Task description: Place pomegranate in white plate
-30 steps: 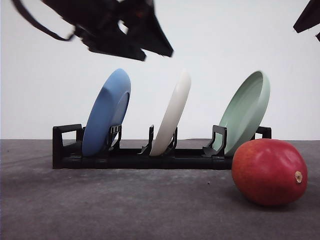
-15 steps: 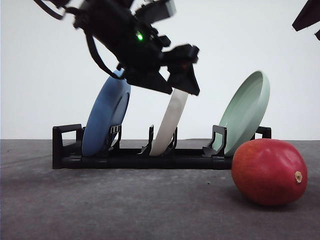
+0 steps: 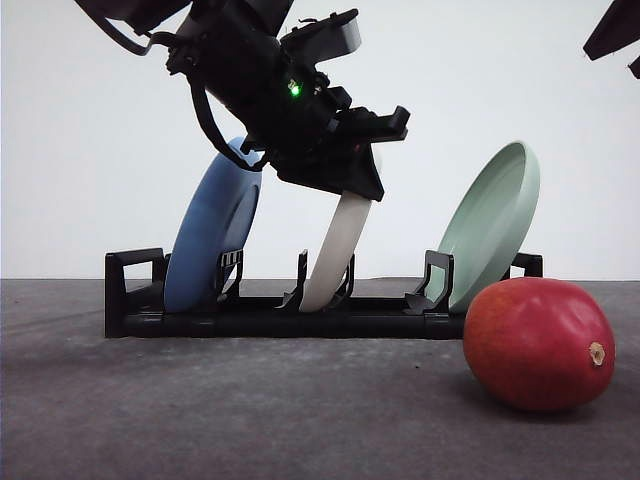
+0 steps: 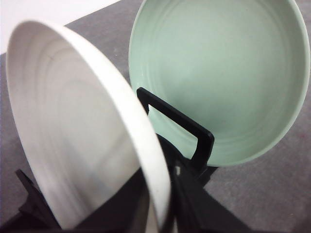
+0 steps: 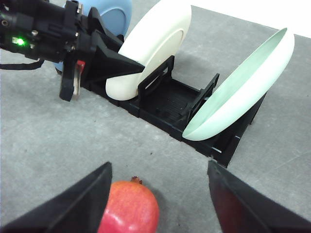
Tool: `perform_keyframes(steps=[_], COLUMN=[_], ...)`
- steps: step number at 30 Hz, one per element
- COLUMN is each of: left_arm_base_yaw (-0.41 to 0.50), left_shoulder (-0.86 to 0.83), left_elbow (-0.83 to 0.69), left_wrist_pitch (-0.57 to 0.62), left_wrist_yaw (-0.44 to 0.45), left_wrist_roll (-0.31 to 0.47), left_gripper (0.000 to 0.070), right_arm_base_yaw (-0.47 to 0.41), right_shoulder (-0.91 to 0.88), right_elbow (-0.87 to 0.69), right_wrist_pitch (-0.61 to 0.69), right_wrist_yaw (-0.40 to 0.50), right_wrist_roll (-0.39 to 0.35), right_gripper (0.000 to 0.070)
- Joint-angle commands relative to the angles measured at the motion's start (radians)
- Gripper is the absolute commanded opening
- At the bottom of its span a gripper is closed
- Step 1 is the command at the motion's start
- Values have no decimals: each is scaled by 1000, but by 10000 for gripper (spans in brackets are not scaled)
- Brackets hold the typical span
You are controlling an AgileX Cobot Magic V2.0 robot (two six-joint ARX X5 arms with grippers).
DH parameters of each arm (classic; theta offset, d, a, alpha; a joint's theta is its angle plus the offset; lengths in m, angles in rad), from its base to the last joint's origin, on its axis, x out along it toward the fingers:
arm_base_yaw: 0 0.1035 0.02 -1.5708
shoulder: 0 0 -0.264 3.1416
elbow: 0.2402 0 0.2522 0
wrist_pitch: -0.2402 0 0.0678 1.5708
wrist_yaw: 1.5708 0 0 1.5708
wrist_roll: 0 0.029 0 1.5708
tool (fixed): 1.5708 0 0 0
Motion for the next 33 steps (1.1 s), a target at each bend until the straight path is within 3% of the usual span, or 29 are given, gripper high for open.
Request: perform_keyframes(steps=[1, 10, 24, 33], left_arm_base_yaw=[-10, -10, -10, -10], left_shoulder=[16, -9, -126, -259], left_elbow=[23, 25, 26, 26], left_wrist_pitch=[10, 10, 5, -107], left_wrist_yaw=[-2, -2, -2, 49], left_wrist_roll=[-54, -198, -325, -384], left_gripper=[11, 12, 12, 11], right_arm_base_yaw=[5, 5, 5, 5], right_shoulder=[3, 3, 3, 3], right_elbow=[14, 14, 14, 14], right_wrist_pitch=[10, 10, 10, 10], right_wrist_yaw=[0, -1, -1, -1], right_wrist_roll=[12, 12, 12, 12], right_gripper=[399, 399, 399, 399])
